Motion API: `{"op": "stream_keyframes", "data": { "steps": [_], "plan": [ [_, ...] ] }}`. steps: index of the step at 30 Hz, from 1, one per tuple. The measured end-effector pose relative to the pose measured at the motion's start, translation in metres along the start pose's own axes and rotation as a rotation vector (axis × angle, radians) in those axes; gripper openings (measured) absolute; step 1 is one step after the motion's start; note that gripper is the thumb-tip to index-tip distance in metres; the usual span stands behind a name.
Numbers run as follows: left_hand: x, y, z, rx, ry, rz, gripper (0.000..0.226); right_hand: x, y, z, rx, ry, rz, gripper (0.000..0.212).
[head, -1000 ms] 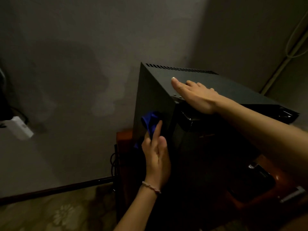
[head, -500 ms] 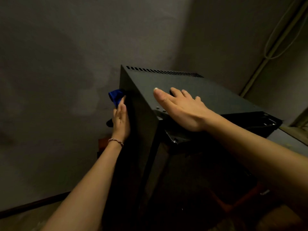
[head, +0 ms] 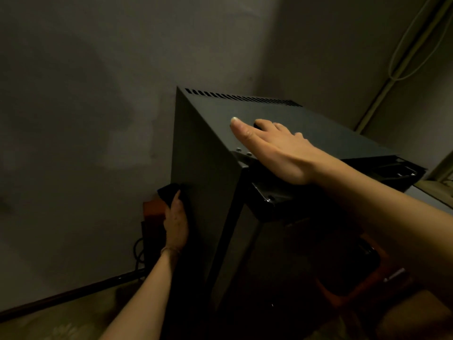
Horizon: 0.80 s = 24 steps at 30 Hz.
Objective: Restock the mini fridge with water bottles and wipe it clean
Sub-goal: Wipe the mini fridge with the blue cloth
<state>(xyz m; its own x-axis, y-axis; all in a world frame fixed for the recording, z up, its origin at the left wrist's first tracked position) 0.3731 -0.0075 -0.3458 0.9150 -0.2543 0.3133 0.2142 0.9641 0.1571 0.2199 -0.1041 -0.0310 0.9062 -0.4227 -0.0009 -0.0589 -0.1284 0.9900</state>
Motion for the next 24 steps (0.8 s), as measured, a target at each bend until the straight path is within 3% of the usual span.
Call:
{"op": "stream_keyframes", "data": {
  "steps": [4, 9, 16, 20, 24],
  "plan": [
    [-0.041, -0.004, 0.004, 0.021, 0.042, -0.020, 0.050, 0.000, 0.002, 0.000, 0.023, -0.004, 0.023, 0.078],
    [-0.090, -0.001, 0.069, -0.062, 0.060, 0.047, 0.047, 0.007, -0.003, 0.002, 0.005, 0.007, 0.027, 0.088],
    [-0.099, 0.019, 0.216, -0.166, -0.201, 0.098, 0.042, 0.004, -0.002, 0.005, 0.068, 0.066, 0.044, 0.106],
    [-0.099, 0.030, 0.276, -0.078, -0.305, 0.133, 0.046, -0.007, 0.008, 0.011, 0.288, 0.143, 0.070, 0.090],
    [-0.105, 0.034, 0.299, 0.055, -0.324, 0.174, 0.042, -0.016, 0.021, 0.028, 0.503, 0.178, -0.054, 0.078]
  ]
}}
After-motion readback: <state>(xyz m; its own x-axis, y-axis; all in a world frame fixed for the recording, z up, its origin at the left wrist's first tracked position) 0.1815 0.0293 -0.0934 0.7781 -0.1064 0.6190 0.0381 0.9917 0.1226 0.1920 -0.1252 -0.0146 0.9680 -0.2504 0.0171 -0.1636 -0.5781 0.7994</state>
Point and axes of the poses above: each hand's wrist, its own x-axis towards the middle knuckle, its own y-axis out of the back of the hand, z = x × y, the point moved 6 cm from there along x, towards the middle knuckle, and after that the axes turned 11 degrees about -y, right-handed, at the moved point
